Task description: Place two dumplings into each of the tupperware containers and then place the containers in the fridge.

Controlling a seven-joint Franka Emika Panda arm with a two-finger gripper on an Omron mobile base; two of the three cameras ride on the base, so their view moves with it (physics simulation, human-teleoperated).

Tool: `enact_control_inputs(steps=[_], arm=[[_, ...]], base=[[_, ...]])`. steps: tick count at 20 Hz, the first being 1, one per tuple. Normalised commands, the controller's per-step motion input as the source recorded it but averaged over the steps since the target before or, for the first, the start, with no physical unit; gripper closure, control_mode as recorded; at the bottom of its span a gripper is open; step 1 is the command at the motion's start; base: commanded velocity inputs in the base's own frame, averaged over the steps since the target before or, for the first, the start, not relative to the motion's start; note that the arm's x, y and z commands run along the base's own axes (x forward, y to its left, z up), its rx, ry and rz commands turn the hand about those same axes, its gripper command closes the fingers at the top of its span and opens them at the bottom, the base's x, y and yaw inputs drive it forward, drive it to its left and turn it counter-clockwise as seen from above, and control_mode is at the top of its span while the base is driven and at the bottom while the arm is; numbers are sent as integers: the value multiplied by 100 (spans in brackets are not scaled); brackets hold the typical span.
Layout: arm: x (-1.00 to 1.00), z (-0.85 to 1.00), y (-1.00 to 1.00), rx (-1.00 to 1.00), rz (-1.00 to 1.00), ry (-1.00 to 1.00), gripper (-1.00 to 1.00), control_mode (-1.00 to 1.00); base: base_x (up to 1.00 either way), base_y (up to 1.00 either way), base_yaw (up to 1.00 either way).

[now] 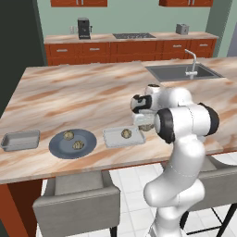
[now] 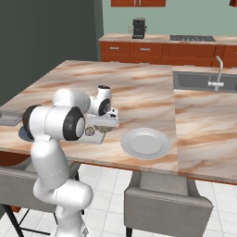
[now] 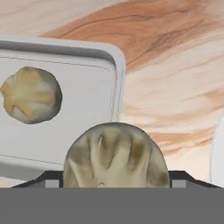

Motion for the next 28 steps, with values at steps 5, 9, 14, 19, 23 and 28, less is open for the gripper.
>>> enact_control_inputs(steps=[5, 9, 14, 19, 23, 28], arm=[[12, 22, 95, -3, 0, 17, 100, -100], [11, 0, 91, 0, -5, 16, 100, -100], [27, -11, 58, 0, -4, 11, 100, -100], [31, -32, 20, 0, 0, 4, 100, -100], [11, -32, 15, 0, 0, 2, 100, -100], [0, -17, 6, 0, 0, 0, -100, -100]], base=[[0, 0, 0], [0, 0, 0], [0, 0, 0], [0, 0, 0], [0, 0, 0], [0, 0, 0]])
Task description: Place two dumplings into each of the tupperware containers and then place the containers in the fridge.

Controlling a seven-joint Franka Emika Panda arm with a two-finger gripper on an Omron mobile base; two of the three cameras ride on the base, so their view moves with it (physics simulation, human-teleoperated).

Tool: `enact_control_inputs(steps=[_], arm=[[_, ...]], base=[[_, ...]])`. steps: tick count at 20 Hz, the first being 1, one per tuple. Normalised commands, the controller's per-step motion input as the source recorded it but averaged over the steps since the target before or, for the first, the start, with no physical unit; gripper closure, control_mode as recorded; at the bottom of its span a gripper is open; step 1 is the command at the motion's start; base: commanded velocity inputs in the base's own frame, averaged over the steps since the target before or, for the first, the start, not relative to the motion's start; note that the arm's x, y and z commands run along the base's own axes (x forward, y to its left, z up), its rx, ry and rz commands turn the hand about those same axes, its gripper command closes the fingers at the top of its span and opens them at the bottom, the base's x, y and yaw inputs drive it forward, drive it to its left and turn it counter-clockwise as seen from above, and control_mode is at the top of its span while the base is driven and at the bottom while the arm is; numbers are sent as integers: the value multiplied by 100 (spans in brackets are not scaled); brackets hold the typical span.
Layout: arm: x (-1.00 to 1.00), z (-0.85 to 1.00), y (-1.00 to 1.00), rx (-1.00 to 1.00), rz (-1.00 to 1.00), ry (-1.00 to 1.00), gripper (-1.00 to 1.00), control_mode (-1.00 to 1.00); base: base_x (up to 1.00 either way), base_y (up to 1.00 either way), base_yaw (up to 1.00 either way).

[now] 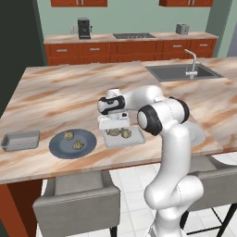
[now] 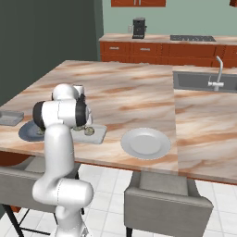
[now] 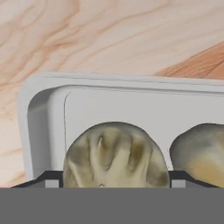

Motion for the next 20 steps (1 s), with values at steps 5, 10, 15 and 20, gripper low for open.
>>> enact_control_inputs(steps=[5, 10, 15, 20], arm=[[0, -2, 2, 0, 0, 2, -100, -100], [0, 5, 1, 0, 0, 5, -100, -100], [-6, 32, -12, 0, 0, 0, -100, -100], [-33, 12, -60, 0, -1, -3, -100, -100]], base=[[0, 0, 0], [0, 0, 0], [0, 0, 0], [0, 0, 0]])
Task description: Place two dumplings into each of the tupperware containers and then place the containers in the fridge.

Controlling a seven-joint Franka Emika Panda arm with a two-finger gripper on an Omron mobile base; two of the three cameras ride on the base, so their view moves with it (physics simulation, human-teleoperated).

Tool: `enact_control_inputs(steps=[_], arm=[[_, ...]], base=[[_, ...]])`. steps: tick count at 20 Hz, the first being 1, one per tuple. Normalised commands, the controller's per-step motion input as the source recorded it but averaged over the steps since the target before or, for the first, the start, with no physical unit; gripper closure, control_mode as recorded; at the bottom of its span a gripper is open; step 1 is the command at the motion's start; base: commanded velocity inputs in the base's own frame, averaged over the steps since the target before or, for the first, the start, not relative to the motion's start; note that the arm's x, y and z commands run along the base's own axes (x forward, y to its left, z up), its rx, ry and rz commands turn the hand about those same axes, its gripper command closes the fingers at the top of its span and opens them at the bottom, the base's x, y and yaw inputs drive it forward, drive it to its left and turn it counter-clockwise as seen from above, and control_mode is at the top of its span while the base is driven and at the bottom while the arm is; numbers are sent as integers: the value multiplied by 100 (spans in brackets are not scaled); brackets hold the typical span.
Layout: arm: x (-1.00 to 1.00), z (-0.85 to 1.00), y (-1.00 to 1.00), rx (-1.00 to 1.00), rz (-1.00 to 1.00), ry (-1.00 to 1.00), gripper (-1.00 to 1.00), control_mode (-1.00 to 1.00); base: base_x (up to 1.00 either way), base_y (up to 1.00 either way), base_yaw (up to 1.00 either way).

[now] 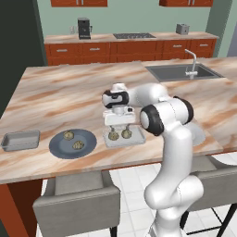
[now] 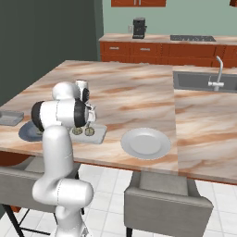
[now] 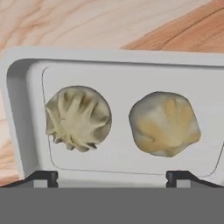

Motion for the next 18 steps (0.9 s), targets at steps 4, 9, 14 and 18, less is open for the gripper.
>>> enact_control_inputs(steps=[4, 9, 14, 18], arm=[[-10, -3, -85, 0, -5, 0, -100, -100], [0, -7, -83, 0, -4, 0, -100, -100], [14, -9, -43, 0, 0, 0, -100, -100], [23, -9, -10, 0, 0, 0, -100, -100]], base=[[0, 0, 0], [0, 0, 0], [0, 0, 0], [0, 0, 0]])
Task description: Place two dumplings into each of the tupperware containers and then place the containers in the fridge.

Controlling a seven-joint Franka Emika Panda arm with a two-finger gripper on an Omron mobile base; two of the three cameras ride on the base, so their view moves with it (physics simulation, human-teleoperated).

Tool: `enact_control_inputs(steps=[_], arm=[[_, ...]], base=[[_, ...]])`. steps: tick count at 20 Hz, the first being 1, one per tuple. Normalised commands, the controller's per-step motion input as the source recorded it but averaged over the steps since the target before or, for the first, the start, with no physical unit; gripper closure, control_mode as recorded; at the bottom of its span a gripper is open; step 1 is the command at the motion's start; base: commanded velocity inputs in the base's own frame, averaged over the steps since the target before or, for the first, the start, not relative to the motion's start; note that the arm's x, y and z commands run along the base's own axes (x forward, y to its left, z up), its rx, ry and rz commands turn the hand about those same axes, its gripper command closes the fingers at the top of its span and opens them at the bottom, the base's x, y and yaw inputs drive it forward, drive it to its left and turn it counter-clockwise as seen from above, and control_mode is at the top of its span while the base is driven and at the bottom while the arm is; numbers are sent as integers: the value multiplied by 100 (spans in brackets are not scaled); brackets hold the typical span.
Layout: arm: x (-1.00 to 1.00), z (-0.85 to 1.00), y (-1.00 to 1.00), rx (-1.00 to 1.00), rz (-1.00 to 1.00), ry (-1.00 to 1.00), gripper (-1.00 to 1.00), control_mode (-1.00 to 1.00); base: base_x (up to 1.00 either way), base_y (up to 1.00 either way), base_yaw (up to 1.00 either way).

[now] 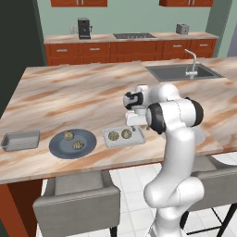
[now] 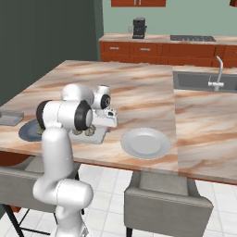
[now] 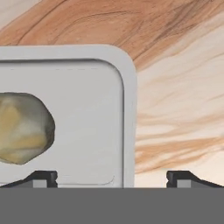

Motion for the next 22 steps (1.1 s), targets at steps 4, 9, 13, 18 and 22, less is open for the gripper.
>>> enact_control_inputs(steps=[4, 9, 13, 18, 22], arm=[[34, -29, -5, 0, 0, 0, -100, -100], [35, -36, -10, 0, 0, 0, -100, -100], [32, -39, -12, 0, 0, 0, -100, -100], [26, -31, -9, 0, 0, 0, -100, -100], [2, -6, -4, 0, 0, 0, -100, -100]], base=[[0, 0, 0], [0, 0, 0], [0, 0, 0], [0, 0, 0], [0, 0, 0]])
